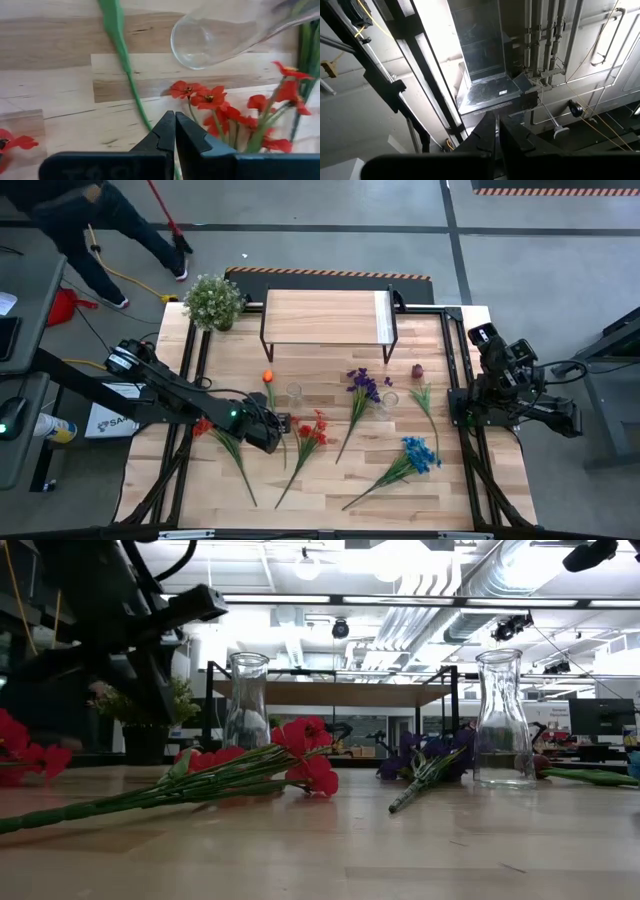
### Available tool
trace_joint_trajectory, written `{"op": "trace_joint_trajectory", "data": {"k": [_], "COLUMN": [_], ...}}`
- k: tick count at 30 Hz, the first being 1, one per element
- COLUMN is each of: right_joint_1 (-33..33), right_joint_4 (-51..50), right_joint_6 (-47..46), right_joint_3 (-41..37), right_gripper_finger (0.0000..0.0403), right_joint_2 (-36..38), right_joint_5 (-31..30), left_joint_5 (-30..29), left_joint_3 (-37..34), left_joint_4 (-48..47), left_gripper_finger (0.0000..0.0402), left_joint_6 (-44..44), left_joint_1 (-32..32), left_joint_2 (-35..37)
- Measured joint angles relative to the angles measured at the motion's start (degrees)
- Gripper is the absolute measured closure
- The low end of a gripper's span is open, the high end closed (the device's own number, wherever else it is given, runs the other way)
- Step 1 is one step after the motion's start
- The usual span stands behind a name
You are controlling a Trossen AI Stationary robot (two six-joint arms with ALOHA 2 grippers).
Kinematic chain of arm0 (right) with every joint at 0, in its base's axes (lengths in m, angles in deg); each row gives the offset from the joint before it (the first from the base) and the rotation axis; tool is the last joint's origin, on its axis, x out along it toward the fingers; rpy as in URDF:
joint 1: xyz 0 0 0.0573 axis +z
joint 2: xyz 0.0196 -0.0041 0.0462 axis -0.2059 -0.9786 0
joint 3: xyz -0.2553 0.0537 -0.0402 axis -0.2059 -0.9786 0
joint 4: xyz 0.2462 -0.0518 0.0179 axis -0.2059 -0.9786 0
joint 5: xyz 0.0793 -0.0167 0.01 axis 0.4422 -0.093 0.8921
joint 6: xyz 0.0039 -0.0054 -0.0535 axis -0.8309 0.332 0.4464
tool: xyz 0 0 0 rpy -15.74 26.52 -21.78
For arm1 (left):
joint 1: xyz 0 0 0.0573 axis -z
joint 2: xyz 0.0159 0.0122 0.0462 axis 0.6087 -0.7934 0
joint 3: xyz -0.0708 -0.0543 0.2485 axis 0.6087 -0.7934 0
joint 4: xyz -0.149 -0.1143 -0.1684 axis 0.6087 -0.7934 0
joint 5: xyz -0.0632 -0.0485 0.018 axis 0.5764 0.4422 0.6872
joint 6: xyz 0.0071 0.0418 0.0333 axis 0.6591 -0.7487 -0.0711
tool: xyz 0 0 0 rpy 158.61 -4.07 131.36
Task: Pick and place flowers into a vace then onto a shelf
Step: Put the orange tulip into the left transparent vase
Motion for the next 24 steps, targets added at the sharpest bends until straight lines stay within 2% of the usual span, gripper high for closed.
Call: {"op": "trace_joint_trajectory", "data": {"k": [4,15,20,24], "right_joint_1": [0.0,0.0,0.0,0.0], "right_joint_4": [-0.1,-1.3,-1.7,-2.1], "right_joint_6": [0.0,-0.1,0.0,0.0], "right_joint_3": [0.0,0.0,0.0,0.0], "right_gripper_finger": [0.0391,0.0391,0.0391,0.0391], "right_joint_2": [0.0,-0.3,-0.4,-0.4], "right_joint_5": [0.1,0.0,0.0,0.0], "left_joint_5": [1.0,1.2,1.8,4.2], "left_joint_3": [0.1,0.0,0.1,0.1], "left_joint_4": [1.7,1.0,1.4,2.2], "left_gripper_finger": [0.0327,0.0183,0.0150,0.0141], "left_joint_6": [0.0,0.2,1.6,1.7], "left_joint_1": [0.0,0.0,-0.1,-1.0], "left_joint_2": [-1.7,-5.3,-7.5,-9.1]}}
